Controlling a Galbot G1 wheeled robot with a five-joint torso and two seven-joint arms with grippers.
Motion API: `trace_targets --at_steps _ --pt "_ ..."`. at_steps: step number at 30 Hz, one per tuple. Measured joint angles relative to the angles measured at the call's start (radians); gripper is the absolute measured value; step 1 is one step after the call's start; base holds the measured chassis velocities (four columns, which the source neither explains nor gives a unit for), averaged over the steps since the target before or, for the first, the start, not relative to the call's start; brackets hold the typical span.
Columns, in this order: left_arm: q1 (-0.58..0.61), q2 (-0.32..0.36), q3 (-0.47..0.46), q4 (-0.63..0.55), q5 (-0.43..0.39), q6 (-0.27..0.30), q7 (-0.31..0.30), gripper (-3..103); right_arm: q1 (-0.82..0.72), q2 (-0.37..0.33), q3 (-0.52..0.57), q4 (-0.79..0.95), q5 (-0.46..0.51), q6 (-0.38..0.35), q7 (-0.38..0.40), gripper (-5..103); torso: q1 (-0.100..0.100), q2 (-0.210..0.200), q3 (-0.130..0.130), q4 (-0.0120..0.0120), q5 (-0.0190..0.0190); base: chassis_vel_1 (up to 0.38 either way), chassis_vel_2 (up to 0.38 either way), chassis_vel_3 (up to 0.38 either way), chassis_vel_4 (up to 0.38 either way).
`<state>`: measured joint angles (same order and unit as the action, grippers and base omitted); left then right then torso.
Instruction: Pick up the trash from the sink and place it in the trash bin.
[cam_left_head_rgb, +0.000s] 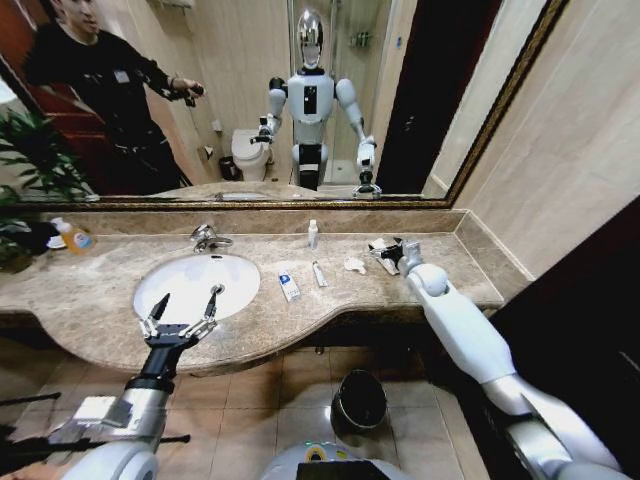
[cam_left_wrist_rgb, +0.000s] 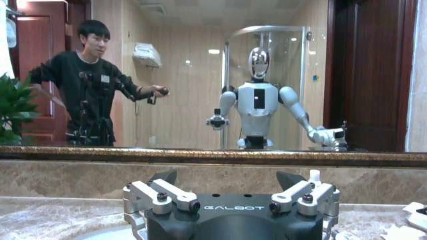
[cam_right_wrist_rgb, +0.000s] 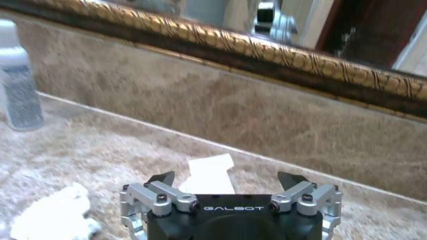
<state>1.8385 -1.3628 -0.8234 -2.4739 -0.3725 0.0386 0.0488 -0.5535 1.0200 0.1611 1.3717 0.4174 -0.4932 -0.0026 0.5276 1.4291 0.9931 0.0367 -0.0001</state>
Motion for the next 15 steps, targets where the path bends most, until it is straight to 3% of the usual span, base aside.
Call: trace_targets --at_steps 11,13,15 --pt "0.000 0.000 0.000 0.000 0.000 0.000 0.000 100 0.051 0.029 -0.010 -0.106 0.039 -0.102 -0.046 103 0.000 0.000 0.000 0.0001 0.0002 0.000 0.000 0.000 0.000" --pt "0.000 0.000 0.000 0.000 0.000 0.000 0.000 100 0.067 0.036 -0.010 -0.135 0.066 -0.106 -0.047 95 0.000 0.000 0.000 0.0001 -0.0002 0.000 0.000 0.000 0.000" --pt "0.000 0.000 0.000 0.000 0.000 0.000 0.000 100 0.072 0.037 -0.010 -0.141 0.073 -0.106 -0.047 95 0.000 0.000 0.000 0.0002 0.0000 0.000 0.000 0.000 0.000"
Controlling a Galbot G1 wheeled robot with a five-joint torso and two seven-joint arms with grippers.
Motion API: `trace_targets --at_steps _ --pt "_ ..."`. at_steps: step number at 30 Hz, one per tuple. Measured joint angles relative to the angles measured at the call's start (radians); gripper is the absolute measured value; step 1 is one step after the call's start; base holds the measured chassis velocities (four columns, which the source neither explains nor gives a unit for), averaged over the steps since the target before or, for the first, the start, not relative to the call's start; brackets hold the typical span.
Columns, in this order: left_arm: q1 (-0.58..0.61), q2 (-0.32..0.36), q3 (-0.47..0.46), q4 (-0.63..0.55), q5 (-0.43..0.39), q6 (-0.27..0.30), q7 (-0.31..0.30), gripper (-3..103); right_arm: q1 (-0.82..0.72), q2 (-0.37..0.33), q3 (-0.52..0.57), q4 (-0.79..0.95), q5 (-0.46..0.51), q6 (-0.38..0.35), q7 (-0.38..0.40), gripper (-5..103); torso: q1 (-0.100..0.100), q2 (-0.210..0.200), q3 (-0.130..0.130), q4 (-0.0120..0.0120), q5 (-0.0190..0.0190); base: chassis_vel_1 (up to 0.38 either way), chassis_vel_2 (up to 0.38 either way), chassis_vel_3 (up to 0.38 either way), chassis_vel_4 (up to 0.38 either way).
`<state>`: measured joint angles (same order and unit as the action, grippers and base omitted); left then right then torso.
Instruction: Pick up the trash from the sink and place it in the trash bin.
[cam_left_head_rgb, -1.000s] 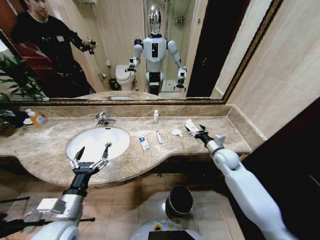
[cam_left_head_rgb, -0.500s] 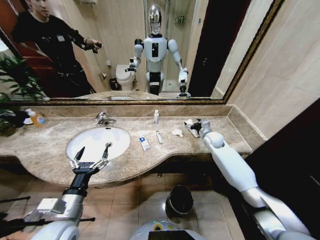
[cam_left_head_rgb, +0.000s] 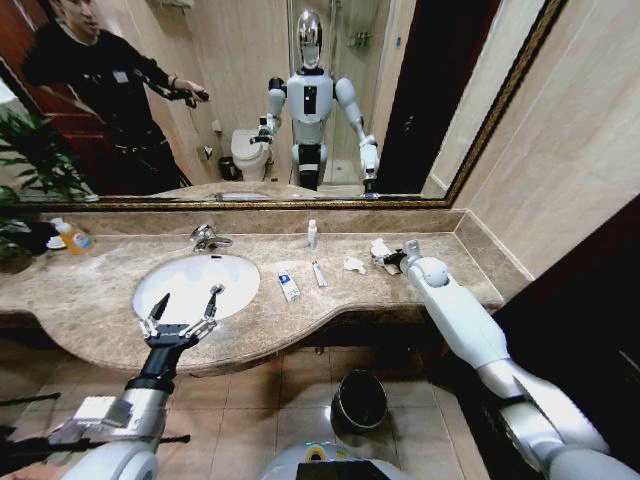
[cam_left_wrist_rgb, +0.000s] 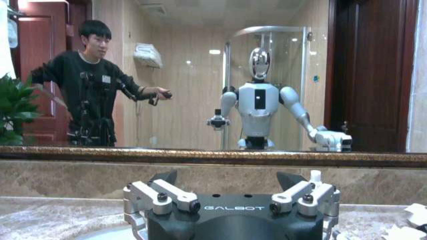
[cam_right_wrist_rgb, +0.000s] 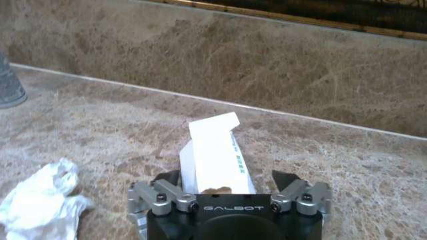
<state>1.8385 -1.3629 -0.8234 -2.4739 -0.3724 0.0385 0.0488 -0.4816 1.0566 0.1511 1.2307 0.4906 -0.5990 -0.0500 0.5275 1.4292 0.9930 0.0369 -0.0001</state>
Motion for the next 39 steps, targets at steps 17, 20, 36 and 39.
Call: trace_targets --at_steps 17,20,36,39 --pt "0.000 0.000 0.000 0.000 0.000 0.000 0.000 100 -0.062 -0.057 0.011 0.119 0.009 0.024 -0.059 25 0.000 0.000 0.000 -0.0001 0.0001 0.000 0.000 0.000 0.000" --pt "0.000 0.000 0.000 0.000 0.000 0.000 0.000 100 -0.078 -0.061 0.020 0.135 0.007 0.025 -0.064 20 0.000 0.000 0.000 -0.0002 0.0001 0.000 0.000 0.000 0.000" --pt "0.000 0.000 0.000 0.000 0.000 0.000 0.000 100 -0.721 -0.310 0.548 0.616 0.381 0.239 -0.451 0 0.000 0.000 0.000 -0.0001 -0.0004 0.000 0.000 0.000 0.000" --pt "0.000 0.000 0.000 0.000 0.000 0.000 0.000 100 -0.881 -0.297 0.605 0.628 0.351 0.295 -0.512 0 0.000 0.000 0.000 -0.0004 0.0008 0.000 0.000 0.000 0.000"
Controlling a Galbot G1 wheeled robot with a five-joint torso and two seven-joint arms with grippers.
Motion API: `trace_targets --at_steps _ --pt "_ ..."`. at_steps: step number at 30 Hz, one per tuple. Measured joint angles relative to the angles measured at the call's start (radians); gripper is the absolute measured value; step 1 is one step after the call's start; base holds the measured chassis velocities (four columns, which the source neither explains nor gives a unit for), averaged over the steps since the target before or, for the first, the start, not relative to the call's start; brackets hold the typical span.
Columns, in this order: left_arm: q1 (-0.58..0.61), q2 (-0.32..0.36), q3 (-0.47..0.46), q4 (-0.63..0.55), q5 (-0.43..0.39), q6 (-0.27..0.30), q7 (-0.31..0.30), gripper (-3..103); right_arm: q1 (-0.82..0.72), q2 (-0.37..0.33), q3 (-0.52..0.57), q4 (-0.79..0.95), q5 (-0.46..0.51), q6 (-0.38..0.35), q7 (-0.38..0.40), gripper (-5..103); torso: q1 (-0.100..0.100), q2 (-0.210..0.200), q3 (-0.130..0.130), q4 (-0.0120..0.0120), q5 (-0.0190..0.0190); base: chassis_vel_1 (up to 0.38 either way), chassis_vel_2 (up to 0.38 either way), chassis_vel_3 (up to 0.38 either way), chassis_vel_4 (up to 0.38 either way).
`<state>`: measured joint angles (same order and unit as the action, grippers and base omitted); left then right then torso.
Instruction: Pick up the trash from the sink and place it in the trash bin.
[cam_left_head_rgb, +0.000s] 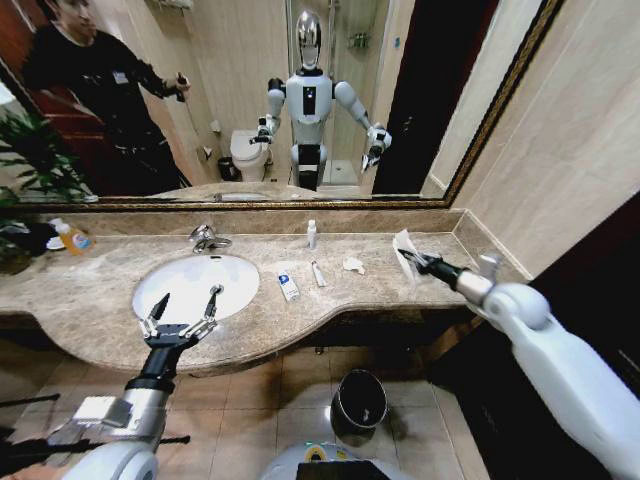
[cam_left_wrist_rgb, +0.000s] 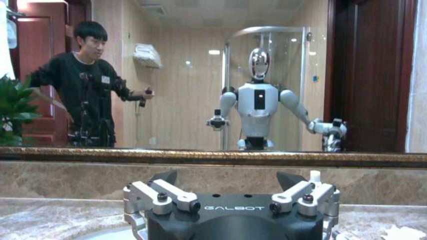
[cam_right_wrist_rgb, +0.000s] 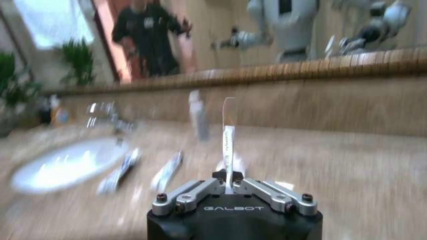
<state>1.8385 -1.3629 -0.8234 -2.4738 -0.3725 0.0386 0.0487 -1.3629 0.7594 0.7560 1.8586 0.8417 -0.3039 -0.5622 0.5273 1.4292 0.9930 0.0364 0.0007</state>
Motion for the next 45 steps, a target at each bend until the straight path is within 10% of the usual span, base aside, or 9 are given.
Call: trace_targets --at_steps 4,7,10,14,26,45 --pt "0.000 0.000 0.000 0.000 0.000 0.000 0.000 100 -0.090 0.020 0.020 -0.051 -0.093 0.119 -0.174 0 0.000 0.000 0.000 0.0002 -0.0005 0.000 0.000 0.000 0.000" --pt "0.000 0.000 0.000 0.000 0.000 0.000 0.000 100 -0.120 0.059 0.029 -0.163 -0.200 0.242 -0.457 0 0.000 0.000 0.000 0.0003 -0.0012 0.000 0.000 0.000 0.000" --pt "0.000 0.000 0.000 0.000 0.000 0.000 0.000 100 -0.118 0.104 -0.006 -0.254 -0.295 0.354 -0.491 0 0.000 0.000 0.000 0.0005 -0.0006 0.000 0.000 0.000 0.000" --pt "0.000 0.000 0.000 0.000 0.000 0.000 0.000 100 -0.090 0.211 -0.066 -0.418 -0.478 0.477 -0.428 0 0.000 0.000 0.000 0.0003 -0.0001 0.000 0.000 0.000 0.000" --pt "0.000 0.000 0.000 0.000 0.000 0.000 0.000 100 0.134 0.559 -0.219 -1.060 -0.766 0.746 0.349 0 0.000 0.000 0.000 0.0007 -0.0010 0.000 0.000 0.000 0.000" --pt "0.000 0.000 0.000 0.000 0.000 0.000 0.000 100 0.148 0.736 -0.244 -1.109 -0.799 0.772 0.375 2 0.000 0.000 0.000 0.0004 -0.0009 0.000 0.000 0.000 0.000"
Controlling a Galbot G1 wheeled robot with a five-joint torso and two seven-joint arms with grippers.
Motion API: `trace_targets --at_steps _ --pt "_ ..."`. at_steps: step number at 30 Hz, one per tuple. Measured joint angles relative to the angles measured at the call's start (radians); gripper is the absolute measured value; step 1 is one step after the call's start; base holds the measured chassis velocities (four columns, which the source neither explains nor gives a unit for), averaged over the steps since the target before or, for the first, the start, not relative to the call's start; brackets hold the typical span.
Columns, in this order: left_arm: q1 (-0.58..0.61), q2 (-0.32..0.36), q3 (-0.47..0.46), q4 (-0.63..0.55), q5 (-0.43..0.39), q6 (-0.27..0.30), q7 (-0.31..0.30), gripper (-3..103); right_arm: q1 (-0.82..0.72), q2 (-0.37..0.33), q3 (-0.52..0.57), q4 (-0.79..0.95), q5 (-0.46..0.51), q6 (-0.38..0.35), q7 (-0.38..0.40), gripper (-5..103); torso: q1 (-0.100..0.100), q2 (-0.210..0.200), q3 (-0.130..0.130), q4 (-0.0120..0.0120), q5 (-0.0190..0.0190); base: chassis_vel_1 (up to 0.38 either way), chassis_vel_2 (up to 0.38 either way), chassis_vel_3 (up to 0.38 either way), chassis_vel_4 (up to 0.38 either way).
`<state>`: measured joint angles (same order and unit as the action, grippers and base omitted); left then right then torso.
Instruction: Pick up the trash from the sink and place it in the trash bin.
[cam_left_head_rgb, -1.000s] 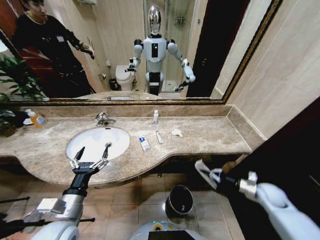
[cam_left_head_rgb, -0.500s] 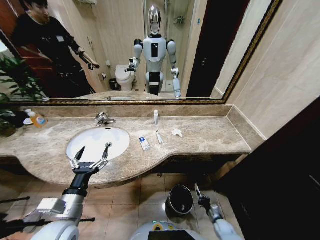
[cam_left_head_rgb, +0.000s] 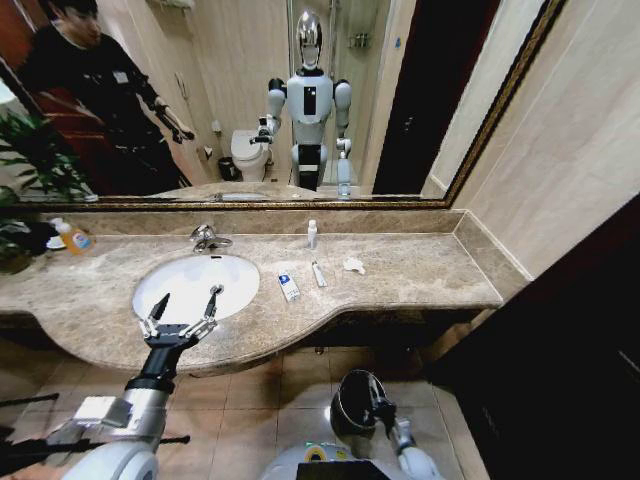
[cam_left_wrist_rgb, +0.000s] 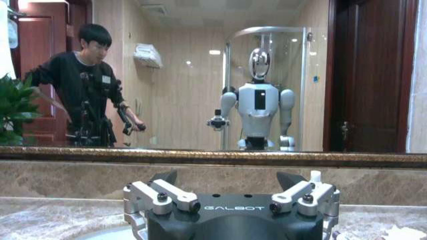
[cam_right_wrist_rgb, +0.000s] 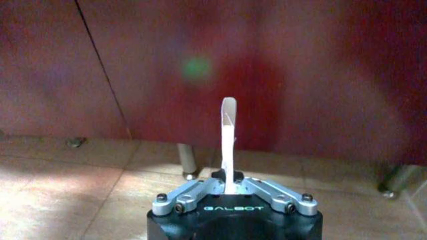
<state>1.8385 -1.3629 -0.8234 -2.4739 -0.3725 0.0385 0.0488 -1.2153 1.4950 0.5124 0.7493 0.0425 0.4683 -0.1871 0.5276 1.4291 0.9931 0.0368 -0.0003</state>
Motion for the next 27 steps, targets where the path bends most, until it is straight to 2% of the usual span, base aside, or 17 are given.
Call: trace_targets --at_steps 2,3,5,6,8,9,13,15,16,17,18,20,21,22,25,26,27 --pt "0.000 0.000 0.000 0.000 0.000 0.000 0.000 100 0.025 0.021 0.002 -0.039 -0.007 0.018 -0.001 12 0.000 0.000 0.000 -0.0001 -0.0002 0.000 0.000 0.000 0.000" --pt "0.000 0.000 0.000 0.000 0.000 0.000 0.000 100 0.025 0.021 0.002 -0.039 -0.007 0.018 -0.001 12 0.000 0.000 0.000 -0.0001 -0.0002 0.000 0.000 0.000 0.000" --pt "0.000 0.000 0.000 0.000 0.000 0.000 0.000 100 0.071 0.046 0.012 -0.118 -0.038 0.075 0.012 22 0.000 0.000 0.000 0.0000 0.0003 0.000 0.000 0.000 0.000" --pt "0.000 0.000 0.000 0.000 0.000 0.000 0.000 100 0.071 0.046 0.012 -0.118 -0.038 0.075 0.012 22 0.000 0.000 0.000 0.0000 0.0003 0.000 0.000 0.000 0.000" --pt "0.000 0.000 0.000 0.000 0.000 0.000 0.000 100 0.120 0.065 0.023 -0.202 -0.073 0.123 0.040 33 0.000 0.000 0.000 0.0001 0.0001 0.000 0.000 0.000 0.000" --pt "0.000 0.000 0.000 0.000 0.000 0.000 0.000 100 0.120 0.065 0.023 -0.202 -0.073 0.123 0.040 33 0.000 0.000 0.000 0.0001 0.0001 0.000 0.000 0.000 0.000" --pt "0.000 0.000 0.000 0.000 0.000 0.000 0.000 100 0.148 0.070 0.032 -0.252 -0.113 0.146 0.060 56 0.000 0.000 0.000 0.0000 0.0002 0.000 0.000 0.000 0.000" --pt "0.000 0.000 0.000 0.000 0.000 0.000 0.000 100 0.146 0.064 0.033 -0.242 -0.120 0.149 0.062 56 0.000 0.000 0.000 0.0001 0.0005 0.000 0.000 0.000 0.000" --pt "0.000 0.000 0.000 0.000 0.000 0.000 0.000 100 0.136 0.050 0.036 -0.201 -0.120 0.146 0.046 61 0.000 0.000 0.000 0.0000 0.0006 0.000 0.000 0.000 0.000" --pt "0.000 0.000 0.000 0.000 0.000 0.000 0.000 100 0.136 0.050 0.036 -0.201 -0.120 0.146 0.046 61 0.000 0.000 0.000 0.0000 0.0006 0.000 0.000 0.000 0.000" --pt "0.000 0.000 0.000 0.000 0.000 0.000 0.000 100 0.120 0.024 0.044 -0.145 -0.100 0.136 -0.016 66 0.000 0.000 0.000 0.0002 0.0007 0.000 0.000 0.000 0.000" --pt "0.000 0.000 0.000 0.000 0.000 0.000 0.000 100 0.093 -0.037 0.065 -0.055 0.006 0.111 -0.240 77 0.000 0.000 0.000 0.0000 -0.0002 0.000 0.000 0.000 0.000" --pt "0.000 0.000 0.000 0.000 0.000 0.000 0.000 100 0.077 -0.082 0.078 0.004 0.068 0.102 -0.361 83 0.000 0.000 0.000 0.0000 0.0008 0.000 0.000 0.000 0.000" --pt "0.000 0.000 0.000 0.000 0.000 0.000 0.000 100 0.077 -0.082 0.078 0.004 0.068 0.102 -0.361 83 0.000 0.000 0.000 0.0000 0.0008 0.000 0.000 0.000 0.000" --pt "0.000 0.000 0.000 0.000 0.000 0.000 0.000 100 0.022 -0.160 0.101 0.158 0.167 0.061 -0.455 93 0.000 0.000 0.000 0.0000 0.0001 0.000 0.000 0.000 0.000" --pt "0.000 0.000 0.000 0.000 0.000 0.000 0.000 100 -0.006 -0.185 0.108 0.230 0.203 0.048 -0.468 97 0.000 0.000 0.000 -0.0002 0.0010 0.000 0.000 0.000 0.000" --pt "0.000 0.000 0.000 0.000 0.000 0.000 0.000 100 -0.006 -0.185 0.108 0.230 0.203 0.048 -0.468 97 0.000 0.000 0.000 -0.0002 0.0010 0.000 0.000 0.000 0.000"
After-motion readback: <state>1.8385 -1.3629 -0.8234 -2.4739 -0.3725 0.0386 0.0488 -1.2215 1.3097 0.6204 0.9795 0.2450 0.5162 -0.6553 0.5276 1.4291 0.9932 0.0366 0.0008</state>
